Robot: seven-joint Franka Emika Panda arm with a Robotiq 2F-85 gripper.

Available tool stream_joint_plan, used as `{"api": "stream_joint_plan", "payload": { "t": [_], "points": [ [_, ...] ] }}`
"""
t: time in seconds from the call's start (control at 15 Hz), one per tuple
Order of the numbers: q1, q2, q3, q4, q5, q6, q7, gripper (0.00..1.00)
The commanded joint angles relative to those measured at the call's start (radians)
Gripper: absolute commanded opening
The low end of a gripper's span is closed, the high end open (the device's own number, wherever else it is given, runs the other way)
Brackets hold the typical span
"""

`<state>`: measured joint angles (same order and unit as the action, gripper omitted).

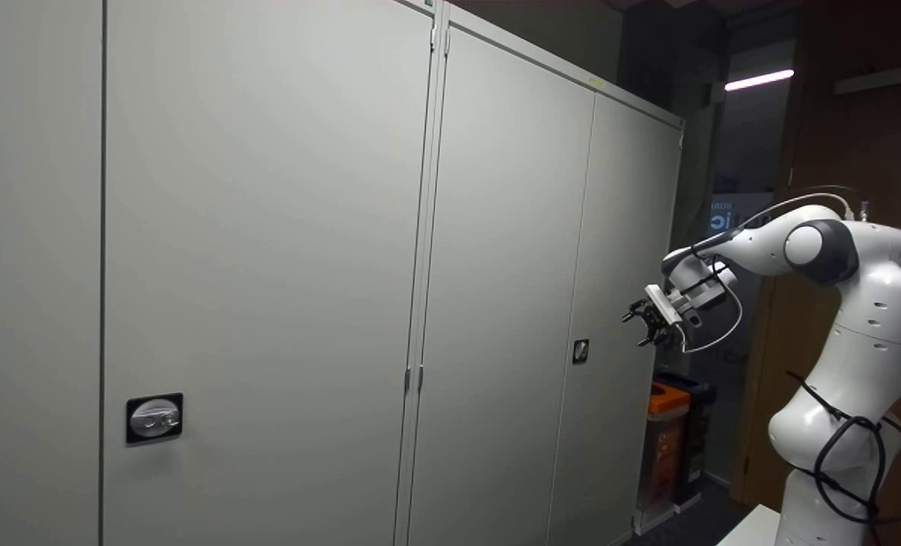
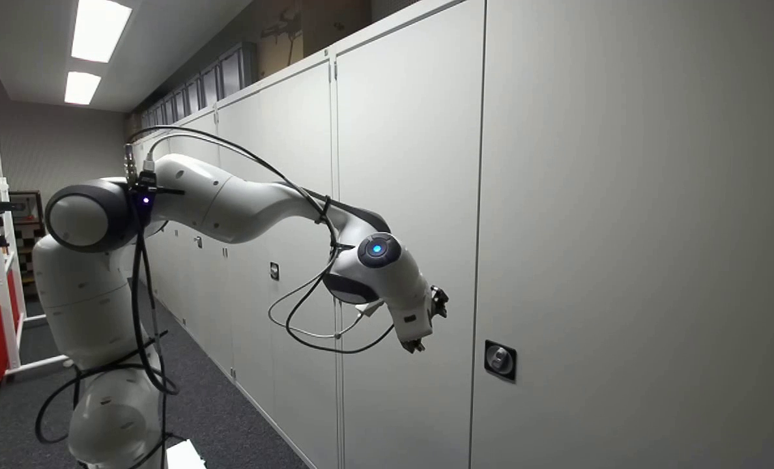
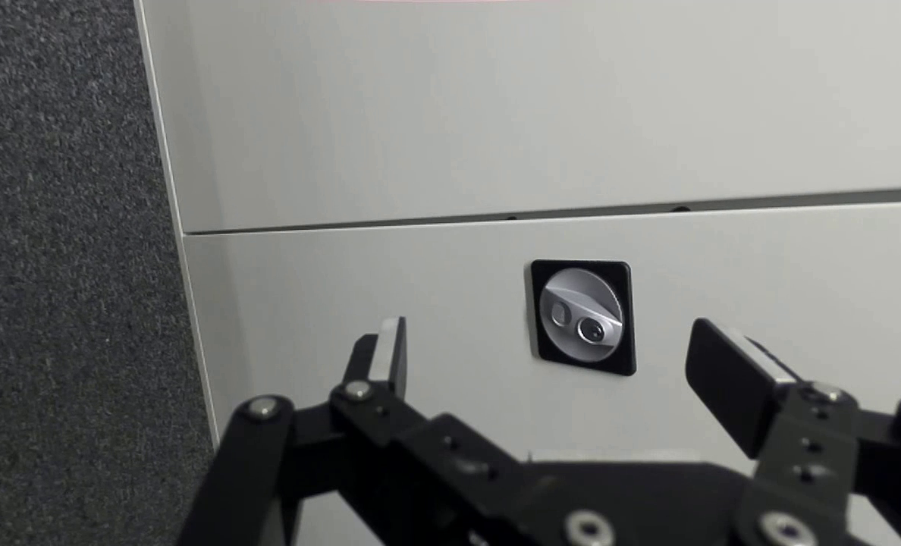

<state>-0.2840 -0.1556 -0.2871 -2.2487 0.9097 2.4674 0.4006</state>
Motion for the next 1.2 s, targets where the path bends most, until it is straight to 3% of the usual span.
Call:
{"api": "stream_joint_plan", "payload": {
  "t": [0.0, 0.33, 0.67, 1.13],
  "points": [
    [-0.027, -0.08, -0.002, -0.022, -0.065, -0.088, 0.124, 1.0],
    [-0.066, -0.168, -0.017, -0.036, -0.185, -0.244, 0.115, 1.0],
    [-0.105, -0.236, -0.026, -0.021, -0.416, -0.414, 0.066, 1.0],
    [-0.105, -0.309, -0.027, -0.017, -0.672, -0.555, -0.136, 1.0]
  ]
}}
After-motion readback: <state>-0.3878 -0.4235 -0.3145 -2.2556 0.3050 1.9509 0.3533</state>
